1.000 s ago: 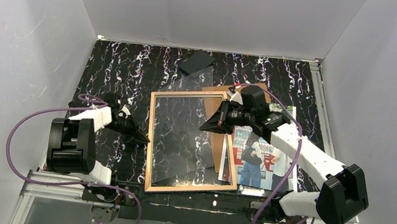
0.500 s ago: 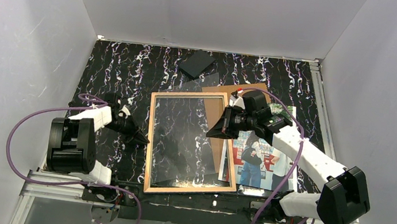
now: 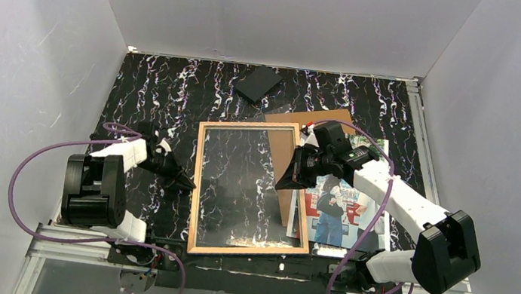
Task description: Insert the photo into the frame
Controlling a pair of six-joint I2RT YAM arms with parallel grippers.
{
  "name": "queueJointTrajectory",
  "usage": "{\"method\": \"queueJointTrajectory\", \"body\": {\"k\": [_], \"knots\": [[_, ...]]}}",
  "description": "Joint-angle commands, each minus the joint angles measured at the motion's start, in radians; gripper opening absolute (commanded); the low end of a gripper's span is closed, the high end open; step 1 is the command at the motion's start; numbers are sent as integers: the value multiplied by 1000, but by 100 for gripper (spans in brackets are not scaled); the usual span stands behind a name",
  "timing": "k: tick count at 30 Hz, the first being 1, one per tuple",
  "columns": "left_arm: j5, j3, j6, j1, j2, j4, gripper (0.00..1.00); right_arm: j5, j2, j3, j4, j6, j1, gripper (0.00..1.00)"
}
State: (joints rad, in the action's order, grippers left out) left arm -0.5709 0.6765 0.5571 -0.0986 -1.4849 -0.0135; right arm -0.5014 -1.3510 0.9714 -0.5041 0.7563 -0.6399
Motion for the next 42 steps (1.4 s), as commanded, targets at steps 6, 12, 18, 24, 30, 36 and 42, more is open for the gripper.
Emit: {"method": "queueJointTrajectory", "body": {"k": [6, 12, 18, 24, 30, 36, 42], "knots": [[53, 3, -17, 27, -31, 124, 10, -65, -6, -20, 26, 14, -23, 1], [52, 3, -17, 32, -36, 125, 10, -123, -8, -52, 143, -1, -28, 1], [54, 5, -20, 37, -42, 126, 10, -187, -22, -57, 220, -31, -46, 1], [55, 5, -20, 40, -50, 126, 10, -222, -15, -46, 265, -43, -69, 1], [53, 6, -21, 43, -56, 125, 10, -216, 1, -69, 290, -47, -79, 1], [51, 8, -20, 47, -66, 126, 10, -212, -2, -88, 308, -44, -81, 1], [52, 6, -21, 53, -63, 126, 10, -34, -68, -29, 79, -81, -83, 3]]}}
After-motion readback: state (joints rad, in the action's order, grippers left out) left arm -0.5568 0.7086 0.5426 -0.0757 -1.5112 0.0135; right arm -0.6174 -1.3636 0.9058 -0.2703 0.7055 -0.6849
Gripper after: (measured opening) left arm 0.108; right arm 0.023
